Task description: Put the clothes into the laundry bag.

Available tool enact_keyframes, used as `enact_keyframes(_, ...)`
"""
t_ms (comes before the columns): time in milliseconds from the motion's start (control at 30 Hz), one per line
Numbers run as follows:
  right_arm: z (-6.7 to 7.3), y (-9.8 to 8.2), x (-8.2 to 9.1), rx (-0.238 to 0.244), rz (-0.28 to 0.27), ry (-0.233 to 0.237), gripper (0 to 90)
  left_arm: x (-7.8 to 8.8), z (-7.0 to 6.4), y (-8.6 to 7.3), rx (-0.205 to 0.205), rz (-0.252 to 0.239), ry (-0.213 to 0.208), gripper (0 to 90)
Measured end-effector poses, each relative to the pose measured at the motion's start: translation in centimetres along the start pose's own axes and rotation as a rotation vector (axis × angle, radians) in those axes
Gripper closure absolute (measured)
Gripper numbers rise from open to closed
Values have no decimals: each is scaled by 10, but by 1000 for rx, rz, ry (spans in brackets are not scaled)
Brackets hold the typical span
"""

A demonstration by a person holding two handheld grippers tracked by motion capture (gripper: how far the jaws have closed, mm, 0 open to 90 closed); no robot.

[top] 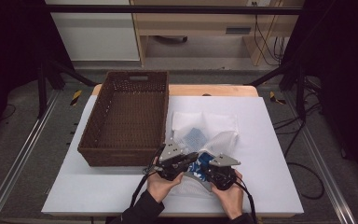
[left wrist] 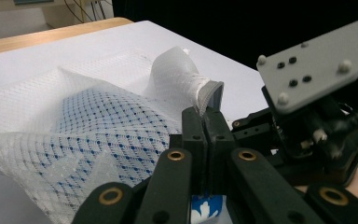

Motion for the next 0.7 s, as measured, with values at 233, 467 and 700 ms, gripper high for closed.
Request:
enact_keyframes(233, -7, 38, 17, -34, -184, -51, 799, 3, -9, 7, -4, -21, -19, 889)
enact_keyframes(467, -25, 45, -7, -21, -161, -165, 789, 8, -12, 9, -5, -33, -24, 889)
enact_keyframes(700, -33, 31, -17, -41, -86, -145, 659, 0, -5, -8, 7, 8, -19, 889)
Point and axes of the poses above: each handheld gripper's, and its own axes: x roughly backward along the jaws, y roughly out of its top, z roughly to its left, the point moved 9 cm from there along -x, roughly forward along the jaws, and after that the axes turned 2 degrees about y, right-handed, at the moved point
